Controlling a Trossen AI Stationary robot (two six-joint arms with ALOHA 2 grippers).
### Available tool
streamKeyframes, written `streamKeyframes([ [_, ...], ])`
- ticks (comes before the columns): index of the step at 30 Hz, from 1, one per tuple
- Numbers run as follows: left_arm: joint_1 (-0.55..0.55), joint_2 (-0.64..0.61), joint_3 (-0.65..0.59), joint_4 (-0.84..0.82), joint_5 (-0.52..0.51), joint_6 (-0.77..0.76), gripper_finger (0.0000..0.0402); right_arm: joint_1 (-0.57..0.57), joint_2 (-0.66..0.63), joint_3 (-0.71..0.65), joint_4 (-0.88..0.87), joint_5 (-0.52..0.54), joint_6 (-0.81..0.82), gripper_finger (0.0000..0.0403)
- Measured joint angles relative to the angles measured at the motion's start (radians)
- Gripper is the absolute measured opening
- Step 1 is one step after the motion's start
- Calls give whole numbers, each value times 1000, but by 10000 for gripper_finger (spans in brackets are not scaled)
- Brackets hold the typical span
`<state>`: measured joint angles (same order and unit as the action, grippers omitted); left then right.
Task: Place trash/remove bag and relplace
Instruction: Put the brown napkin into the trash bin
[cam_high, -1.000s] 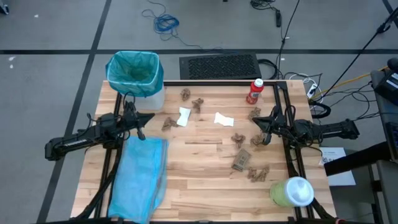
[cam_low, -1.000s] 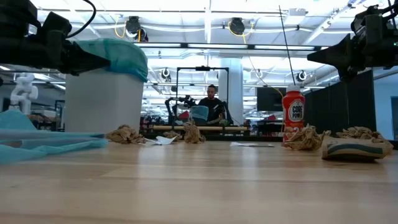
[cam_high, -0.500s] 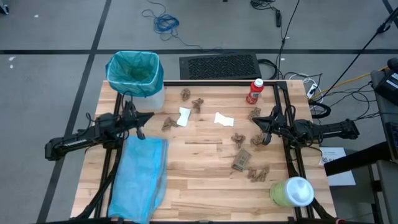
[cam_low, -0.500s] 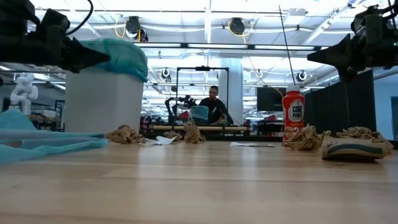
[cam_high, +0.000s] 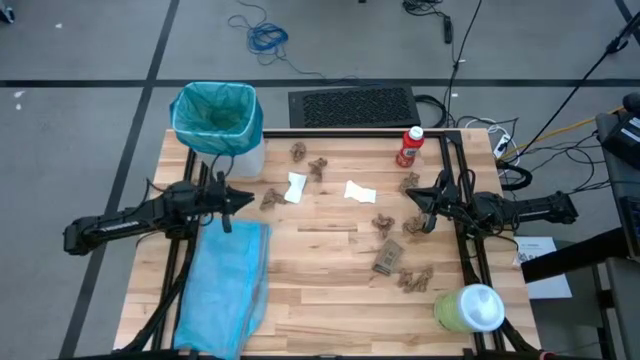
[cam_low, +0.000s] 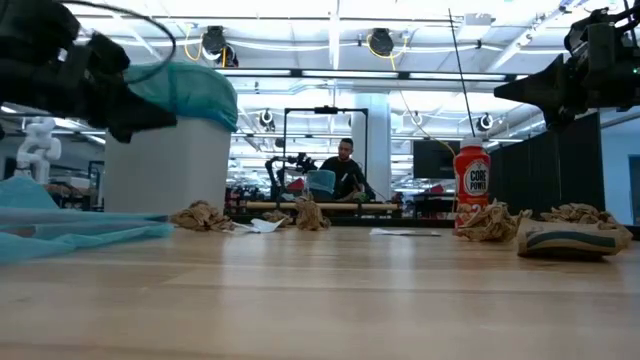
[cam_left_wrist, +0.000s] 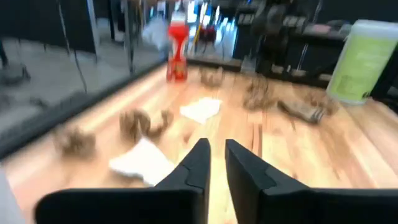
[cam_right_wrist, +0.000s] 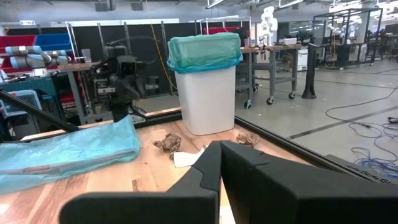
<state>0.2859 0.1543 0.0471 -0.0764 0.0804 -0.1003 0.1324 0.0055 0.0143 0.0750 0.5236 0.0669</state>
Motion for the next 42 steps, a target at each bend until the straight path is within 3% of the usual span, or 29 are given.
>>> streamKeyframes([
  [8,0,167,0,8,-41,-80,119,0,0,0,0,0,0,0],
  [15,0,319,1,29,-101,-185,150,0,0,0,0,0,0,0],
  [20,0,431,2,129,-119,-270,167,0,0,0,0,0,0,0],
  [27,1,596,3,184,-167,-363,174,0,0,0,0,0,0,0],
  [34,1,735,3,382,-190,-365,174,0,0,0,0,0,0,0],
  [42,44,888,3,491,-202,-357,174,0,0,0,0,0,0,0],
])
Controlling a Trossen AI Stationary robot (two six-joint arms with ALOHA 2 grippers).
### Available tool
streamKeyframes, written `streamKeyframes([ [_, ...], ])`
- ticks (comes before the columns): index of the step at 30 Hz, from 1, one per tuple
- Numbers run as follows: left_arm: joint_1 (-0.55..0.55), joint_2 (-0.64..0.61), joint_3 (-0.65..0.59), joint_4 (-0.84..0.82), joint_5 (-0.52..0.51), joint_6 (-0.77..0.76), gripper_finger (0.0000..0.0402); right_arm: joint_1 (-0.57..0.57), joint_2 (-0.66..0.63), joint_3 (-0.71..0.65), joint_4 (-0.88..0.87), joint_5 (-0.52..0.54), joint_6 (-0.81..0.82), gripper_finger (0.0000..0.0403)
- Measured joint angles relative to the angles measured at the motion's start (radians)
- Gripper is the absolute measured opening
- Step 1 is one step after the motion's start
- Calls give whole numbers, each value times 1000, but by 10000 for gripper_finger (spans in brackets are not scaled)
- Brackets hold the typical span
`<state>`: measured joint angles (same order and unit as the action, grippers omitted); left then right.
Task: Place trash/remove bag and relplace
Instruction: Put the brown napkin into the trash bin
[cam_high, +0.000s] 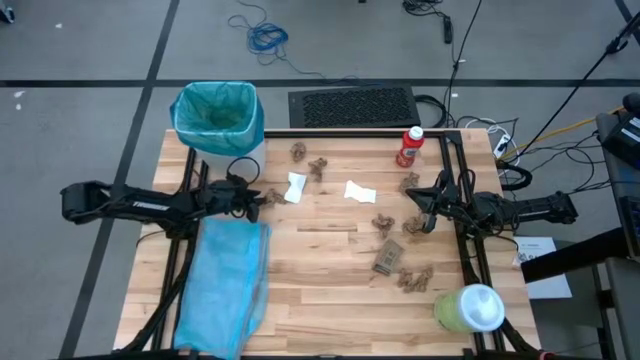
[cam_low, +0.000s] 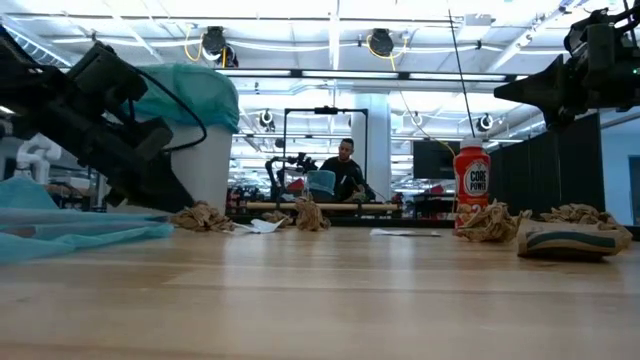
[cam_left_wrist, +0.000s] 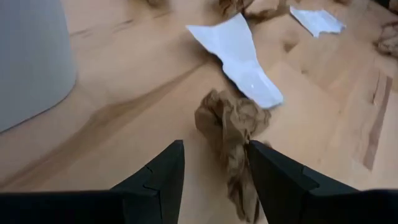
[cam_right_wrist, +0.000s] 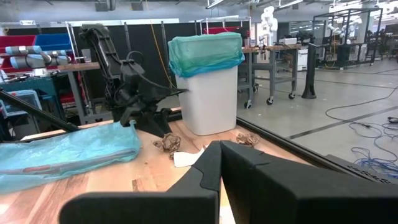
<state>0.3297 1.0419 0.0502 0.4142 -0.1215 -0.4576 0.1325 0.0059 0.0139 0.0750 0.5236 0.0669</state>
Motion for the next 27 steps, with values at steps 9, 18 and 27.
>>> streamKeyframes([
  [9,31,187,71,100,12,53,174,0,0,0,0,0,0,0],
  [18,12,380,223,97,61,82,87,0,0,0,0,0,0,0],
  [27,-82,301,456,3,203,241,4,0,0,0,0,0,0,0],
])
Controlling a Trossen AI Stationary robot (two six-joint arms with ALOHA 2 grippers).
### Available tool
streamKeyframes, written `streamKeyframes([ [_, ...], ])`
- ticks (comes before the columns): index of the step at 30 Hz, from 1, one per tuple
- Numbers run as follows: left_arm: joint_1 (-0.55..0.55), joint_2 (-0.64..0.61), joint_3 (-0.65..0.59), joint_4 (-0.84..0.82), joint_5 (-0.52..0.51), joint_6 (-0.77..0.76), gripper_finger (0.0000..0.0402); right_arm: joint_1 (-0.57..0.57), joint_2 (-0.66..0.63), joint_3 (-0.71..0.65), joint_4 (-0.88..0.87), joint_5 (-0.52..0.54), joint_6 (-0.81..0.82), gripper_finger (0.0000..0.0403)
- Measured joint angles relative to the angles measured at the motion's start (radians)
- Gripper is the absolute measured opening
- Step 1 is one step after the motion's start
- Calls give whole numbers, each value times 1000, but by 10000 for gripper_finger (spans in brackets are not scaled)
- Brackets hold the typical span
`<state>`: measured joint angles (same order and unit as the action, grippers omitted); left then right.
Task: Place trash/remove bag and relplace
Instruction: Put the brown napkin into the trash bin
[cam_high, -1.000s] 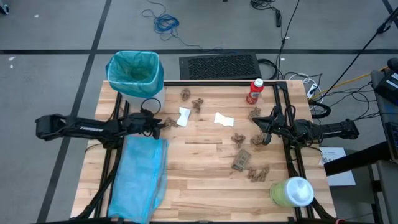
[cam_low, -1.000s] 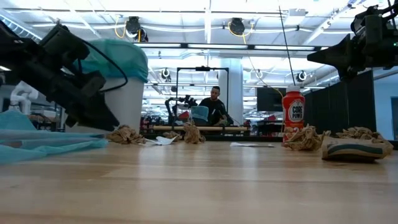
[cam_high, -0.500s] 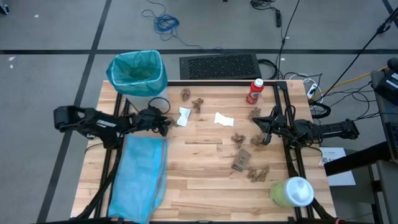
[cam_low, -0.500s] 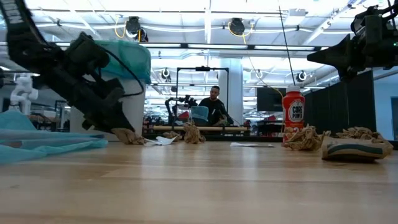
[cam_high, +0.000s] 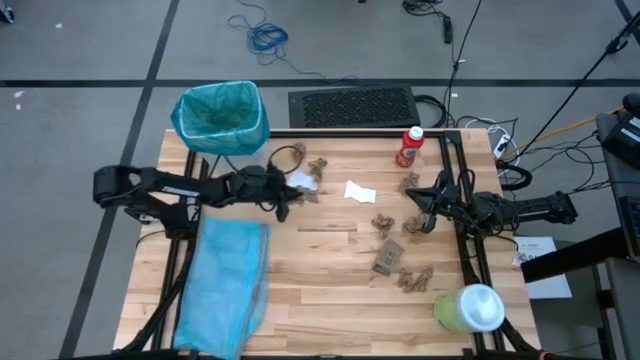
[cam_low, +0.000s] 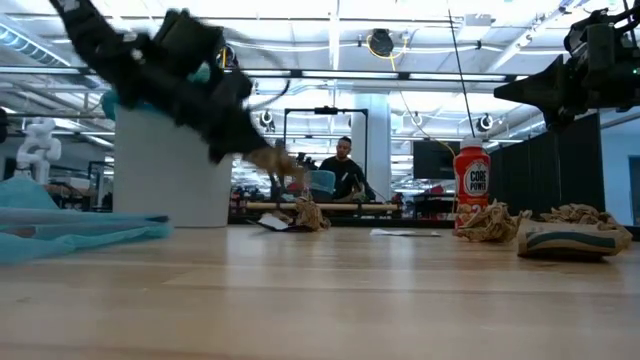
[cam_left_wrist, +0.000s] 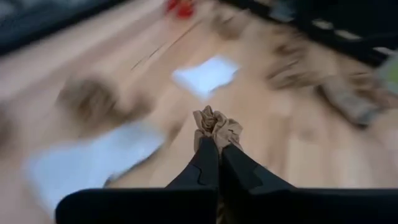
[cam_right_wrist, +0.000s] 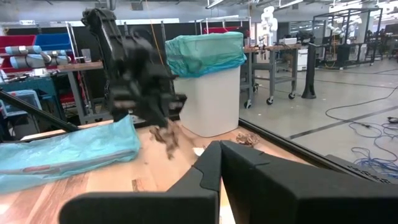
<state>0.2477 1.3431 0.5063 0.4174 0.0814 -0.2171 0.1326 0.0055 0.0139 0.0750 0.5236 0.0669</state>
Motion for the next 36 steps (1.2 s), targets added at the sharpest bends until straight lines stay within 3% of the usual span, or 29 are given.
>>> streamKeyframes([
  [6,-111,-86,237,-323,-99,158,2,0,0,0,0,0,0,0],
  [14,-164,-172,618,-911,-448,206,1,0,0,0,1,0,0,0],
  [20,-128,-208,864,-1231,-705,208,1,0,0,0,2,1,-54,0],
  [26,-26,-213,991,-1410,-737,206,0,-1,0,0,1,1,-277,0],
  [33,159,-189,992,-1507,-737,242,0,-1,0,0,11,0,-286,0],
  [36,234,-169,992,-1500,-695,278,0,0,0,0,37,0,-202,0],
])
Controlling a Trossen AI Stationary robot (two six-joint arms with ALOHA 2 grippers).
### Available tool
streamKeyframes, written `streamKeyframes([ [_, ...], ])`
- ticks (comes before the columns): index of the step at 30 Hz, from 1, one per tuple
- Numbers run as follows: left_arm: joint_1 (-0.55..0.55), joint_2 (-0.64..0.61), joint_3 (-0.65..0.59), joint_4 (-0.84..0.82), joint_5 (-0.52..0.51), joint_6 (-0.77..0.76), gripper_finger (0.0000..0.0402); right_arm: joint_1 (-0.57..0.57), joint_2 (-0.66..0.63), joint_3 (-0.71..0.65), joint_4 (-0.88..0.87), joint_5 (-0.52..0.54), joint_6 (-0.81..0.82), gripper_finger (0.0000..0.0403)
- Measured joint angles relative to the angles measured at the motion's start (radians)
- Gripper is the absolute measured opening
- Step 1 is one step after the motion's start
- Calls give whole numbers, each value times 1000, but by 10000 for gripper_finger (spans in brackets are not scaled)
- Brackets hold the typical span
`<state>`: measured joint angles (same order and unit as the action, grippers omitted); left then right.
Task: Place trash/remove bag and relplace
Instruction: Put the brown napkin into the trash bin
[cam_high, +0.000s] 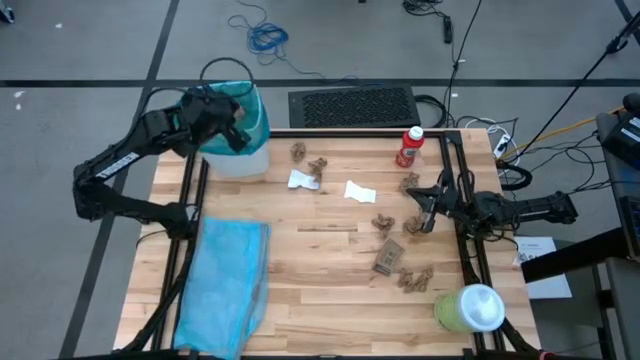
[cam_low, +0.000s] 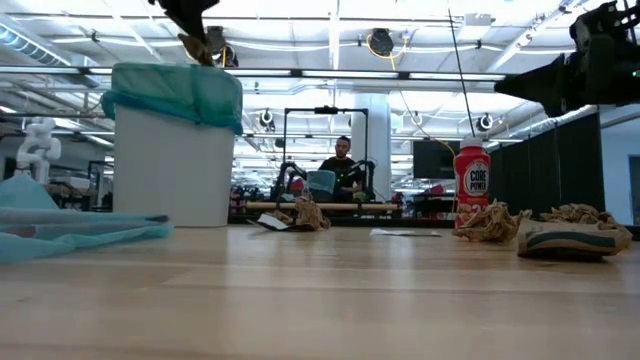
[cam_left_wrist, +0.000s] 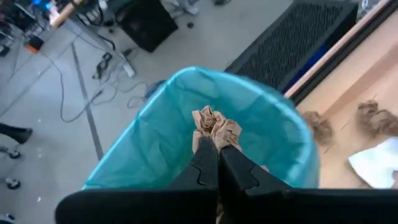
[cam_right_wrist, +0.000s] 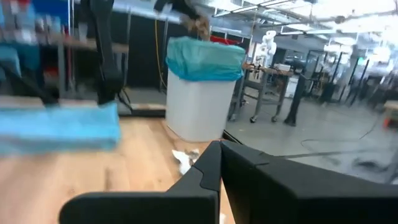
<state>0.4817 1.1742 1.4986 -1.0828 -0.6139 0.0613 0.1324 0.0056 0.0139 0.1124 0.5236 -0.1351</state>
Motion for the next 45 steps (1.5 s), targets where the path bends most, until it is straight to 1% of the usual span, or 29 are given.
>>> streamKeyframes([
  [4,87,33,0,0,46,36,0,0,0,0,50,0,196,0],
  [8,135,67,0,0,100,76,0,0,0,0,159,0,280,0],
  [11,154,84,0,0,131,90,0,0,0,0,221,-9,247,0],
  [15,154,89,0,0,139,131,1,-6,13,0,266,-105,171,0],
  [18,153,91,0,0,140,158,9,-10,51,16,275,-103,184,0],
  [22,153,89,0,-1,140,165,34,-29,138,68,270,-103,168,0],
  [26,153,90,0,-6,140,189,65,-63,263,165,223,-103,145,0],
  [31,153,89,0,10,140,188,95,-120,473,343,102,-103,132,5],
  [34,153,79,0,29,140,188,103,-168,613,471,-17,-105,153,25],
  [37,153,66,7,41,156,187,104,-216,766,575,-80,-119,154,58],
  [39,153,54,11,45,223,177,98,-250,865,635,-91,-155,152,86],
  [41,154,41,11,69,319,144,85,-284,958,693,-87,-198,152,115],
  [43,161,19,11,122,418,129,64,-318,1047,745,-86,-234,152,144],
  [45,168,-16,11,162,496,129,35,-352,1132,791,-87,-275,152,171],
])
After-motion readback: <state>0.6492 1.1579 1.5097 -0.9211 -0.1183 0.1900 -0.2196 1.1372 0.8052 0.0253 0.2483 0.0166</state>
